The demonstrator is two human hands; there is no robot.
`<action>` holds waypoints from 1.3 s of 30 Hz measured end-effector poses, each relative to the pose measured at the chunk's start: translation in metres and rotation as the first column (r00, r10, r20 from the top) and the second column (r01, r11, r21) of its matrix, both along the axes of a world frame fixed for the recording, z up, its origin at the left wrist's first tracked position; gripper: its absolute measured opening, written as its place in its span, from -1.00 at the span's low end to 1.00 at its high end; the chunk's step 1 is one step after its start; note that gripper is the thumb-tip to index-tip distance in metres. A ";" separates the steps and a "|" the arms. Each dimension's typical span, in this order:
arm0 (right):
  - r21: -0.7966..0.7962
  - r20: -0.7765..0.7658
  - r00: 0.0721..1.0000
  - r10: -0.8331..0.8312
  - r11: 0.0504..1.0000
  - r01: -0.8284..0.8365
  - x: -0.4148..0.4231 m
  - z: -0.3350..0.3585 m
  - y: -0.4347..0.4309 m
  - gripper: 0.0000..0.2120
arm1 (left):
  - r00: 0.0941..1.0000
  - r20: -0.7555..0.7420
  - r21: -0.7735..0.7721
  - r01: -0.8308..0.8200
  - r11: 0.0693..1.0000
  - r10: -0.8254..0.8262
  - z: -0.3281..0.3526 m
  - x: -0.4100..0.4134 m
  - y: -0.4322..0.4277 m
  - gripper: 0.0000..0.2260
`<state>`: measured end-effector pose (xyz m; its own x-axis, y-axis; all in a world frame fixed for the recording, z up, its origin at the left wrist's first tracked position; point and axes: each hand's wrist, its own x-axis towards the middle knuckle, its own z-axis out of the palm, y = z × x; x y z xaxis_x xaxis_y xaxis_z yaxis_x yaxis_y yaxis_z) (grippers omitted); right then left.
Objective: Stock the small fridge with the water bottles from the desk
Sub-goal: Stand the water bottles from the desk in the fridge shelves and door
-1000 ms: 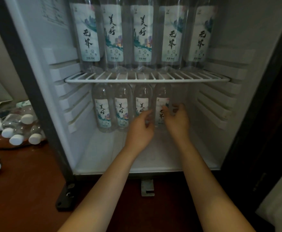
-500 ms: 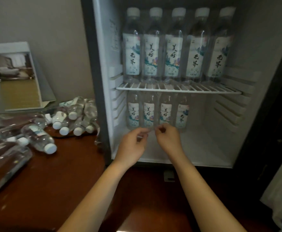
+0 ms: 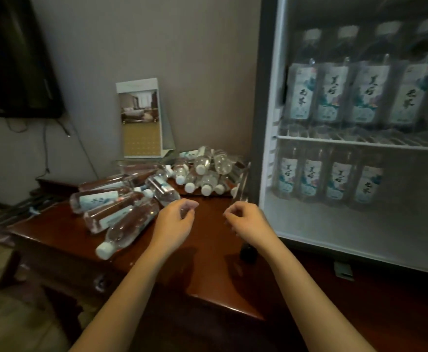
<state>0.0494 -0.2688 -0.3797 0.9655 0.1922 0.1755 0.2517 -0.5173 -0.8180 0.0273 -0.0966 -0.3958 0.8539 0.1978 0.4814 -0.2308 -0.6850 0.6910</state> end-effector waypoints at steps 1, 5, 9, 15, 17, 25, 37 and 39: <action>0.004 0.000 1.000 0.026 1.000 -0.026 -0.002 0.000 0.008 -0.84 | 0.999 0.007 0.013 -0.043 0.999 0.042 0.000 -0.003 0.013 -0.83; -0.015 0.002 0.995 0.095 0.995 -0.095 -0.004 -0.003 0.041 -0.85 | 0.957 0.006 0.064 -0.291 0.954 0.292 -0.002 -0.017 0.061 -0.83; -0.057 -0.011 0.993 0.120 0.991 -0.120 -0.004 -0.011 0.072 -0.81 | 0.847 -0.244 0.170 -0.442 0.881 0.472 -0.008 -0.028 0.100 -0.69; -0.082 -0.087 0.982 0.168 0.981 -0.176 -0.003 -0.028 0.106 -0.81 | 0.804 -0.475 0.194 -0.301 0.934 0.358 -0.027 -0.043 0.121 -0.38; -0.098 -0.109 0.976 0.187 0.975 -0.198 -0.004 -0.032 0.111 -0.83 | 0.832 -0.428 0.173 -0.307 0.936 0.352 -0.029 -0.046 0.124 -0.37; -0.110 -0.120 0.974 0.191 0.973 -0.205 -0.005 -0.032 0.117 -0.80 | 0.904 -0.187 0.071 -0.378 0.923 0.384 -0.007 -0.053 0.134 -0.47; 0.169 -0.077 0.846 0.528 0.843 -0.511 -0.022 -0.023 0.119 -0.18 | 0.978 0.174 -0.100 -0.097 0.990 0.113 0.057 -0.052 0.077 -0.64; 0.218 -0.146 0.762 0.631 0.772 -0.597 -0.029 -0.024 0.115 -0.20 | 0.983 0.153 -0.117 -0.088 0.989 0.106 0.057 -0.050 0.067 -0.61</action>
